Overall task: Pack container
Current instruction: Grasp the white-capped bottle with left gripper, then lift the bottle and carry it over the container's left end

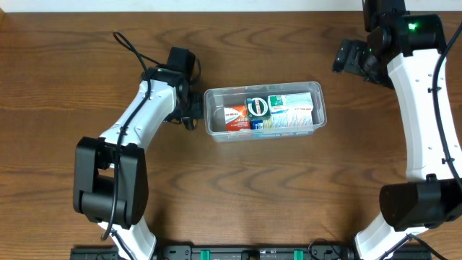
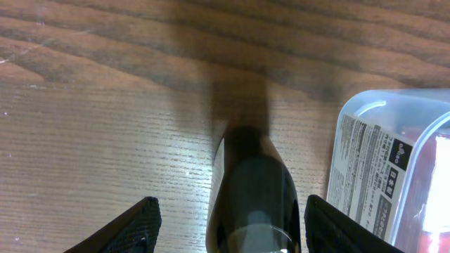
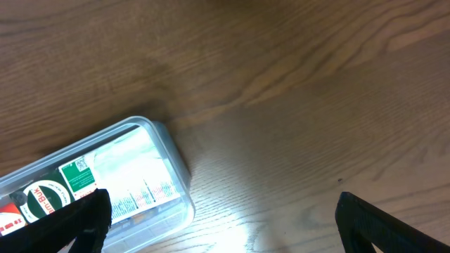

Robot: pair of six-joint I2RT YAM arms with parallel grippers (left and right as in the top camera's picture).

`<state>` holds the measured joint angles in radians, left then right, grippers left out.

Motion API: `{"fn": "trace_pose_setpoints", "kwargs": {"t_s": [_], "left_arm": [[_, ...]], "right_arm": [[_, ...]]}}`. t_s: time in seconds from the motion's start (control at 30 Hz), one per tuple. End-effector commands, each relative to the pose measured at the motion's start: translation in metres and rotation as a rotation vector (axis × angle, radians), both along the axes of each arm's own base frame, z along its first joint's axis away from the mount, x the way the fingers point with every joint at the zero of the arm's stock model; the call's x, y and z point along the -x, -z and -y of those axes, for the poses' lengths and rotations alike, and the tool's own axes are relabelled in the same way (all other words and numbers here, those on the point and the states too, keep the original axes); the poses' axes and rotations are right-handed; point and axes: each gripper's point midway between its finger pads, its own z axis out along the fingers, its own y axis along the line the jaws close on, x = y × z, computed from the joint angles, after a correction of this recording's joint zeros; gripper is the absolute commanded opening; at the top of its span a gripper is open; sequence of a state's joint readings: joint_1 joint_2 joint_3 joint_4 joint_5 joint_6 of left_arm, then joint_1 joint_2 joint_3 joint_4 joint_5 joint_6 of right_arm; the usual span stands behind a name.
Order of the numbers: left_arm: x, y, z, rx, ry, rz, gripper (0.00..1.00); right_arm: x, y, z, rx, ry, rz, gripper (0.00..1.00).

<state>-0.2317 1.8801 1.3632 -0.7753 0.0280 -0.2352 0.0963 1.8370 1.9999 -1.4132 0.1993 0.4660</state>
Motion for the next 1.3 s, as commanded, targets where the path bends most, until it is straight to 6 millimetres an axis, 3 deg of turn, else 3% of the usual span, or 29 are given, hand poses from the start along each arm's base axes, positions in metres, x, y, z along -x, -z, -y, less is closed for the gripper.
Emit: {"fn": "trace_pose_setpoints", "kwargs": {"t_s": [0.0, 0.2, 0.43, 0.6, 0.9, 1.0, 1.27], "left_arm": [[0.0, 0.005, 0.001, 0.004, 0.003, -0.006, 0.66], [0.0, 0.005, 0.001, 0.004, 0.003, -0.006, 0.52], [0.0, 0.005, 0.001, 0.004, 0.003, -0.007, 0.48], [0.0, 0.005, 0.001, 0.004, 0.003, -0.007, 0.37], [-0.001, 0.002, 0.002, 0.005, 0.003, -0.004, 0.36], [-0.004, -0.014, 0.002, 0.007, 0.003, 0.004, 0.35], [-0.012, -0.087, 0.004, 0.021, -0.003, 0.06, 0.34]], "right_arm": [[-0.001, 0.0, 0.003, 0.01, 0.004, -0.001, 0.99], [-0.001, 0.0, 0.003, 0.01, 0.004, -0.001, 0.99], [-0.001, 0.0, 0.003, 0.01, 0.004, -0.001, 0.99], [-0.001, 0.0, 0.003, 0.01, 0.004, -0.001, 0.99], [-0.001, 0.0, 0.003, 0.01, 0.004, -0.001, 0.99], [-0.001, 0.0, 0.003, 0.01, 0.004, -0.001, 0.99], [-0.001, 0.0, 0.003, 0.01, 0.004, -0.001, 0.99]]}}
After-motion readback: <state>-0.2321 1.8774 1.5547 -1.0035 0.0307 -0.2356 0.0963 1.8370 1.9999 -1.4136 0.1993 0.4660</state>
